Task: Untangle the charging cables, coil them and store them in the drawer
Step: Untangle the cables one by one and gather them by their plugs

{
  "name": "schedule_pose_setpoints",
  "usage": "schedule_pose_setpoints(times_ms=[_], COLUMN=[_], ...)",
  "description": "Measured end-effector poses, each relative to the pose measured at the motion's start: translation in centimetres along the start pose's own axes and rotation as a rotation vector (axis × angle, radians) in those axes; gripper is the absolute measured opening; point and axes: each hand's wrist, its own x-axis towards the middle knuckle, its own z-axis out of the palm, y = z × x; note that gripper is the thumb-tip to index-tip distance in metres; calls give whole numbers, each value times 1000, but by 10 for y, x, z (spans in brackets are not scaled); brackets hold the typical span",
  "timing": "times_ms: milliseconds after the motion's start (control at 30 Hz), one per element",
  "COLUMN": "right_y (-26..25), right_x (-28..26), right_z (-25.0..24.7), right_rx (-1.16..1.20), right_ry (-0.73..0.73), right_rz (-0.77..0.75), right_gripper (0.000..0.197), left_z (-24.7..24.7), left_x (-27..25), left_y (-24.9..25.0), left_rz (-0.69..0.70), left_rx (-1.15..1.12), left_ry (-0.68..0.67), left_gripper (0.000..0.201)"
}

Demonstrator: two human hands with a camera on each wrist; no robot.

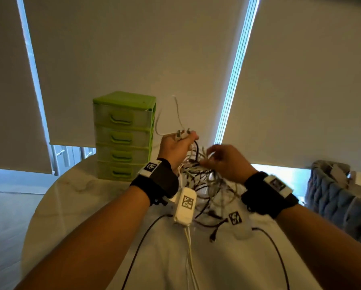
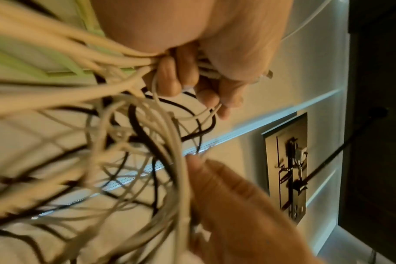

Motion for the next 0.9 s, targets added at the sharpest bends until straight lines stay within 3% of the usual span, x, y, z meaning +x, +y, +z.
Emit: schedule_pose_setpoints(times_ms=[167,367,467,533,600,667,700,800,900], right_y=[24,37,36,15,-12,-26,-25,-6,13], right_x=[-8,3,0,-5,-3,1,2,4,2], right_z=[-5,-28,-32,-27,-16,2,7,0,-20], right_rx=[-105,-173,-186,-93,29,-34,-101,-140,-10], right_ry=[-98,31,188,195,27,-179,-190,37,194], right_rz=[105,264,230,98,64,50,22,-49,14], right_gripper=[33,39,19,46,54,35,24,19,21], left_z=[-12,-20,-20,-9,3,7,4,-21,-39], left_x=[15,21,23,14,2,-3,-1,14,20], left_y=[11,19,18,19,22,30,33,33,27], left_rz=[0,-79,-66,-38,-13,11,19,-2,-1], left_rx=[-87,-231,-233,-171,-115,-74,-57,-74,-129], left_ry=[200,358,247,91,-19,-51,-26,149,285], left_gripper=[20,18,20,20,20,20,21,22,22])
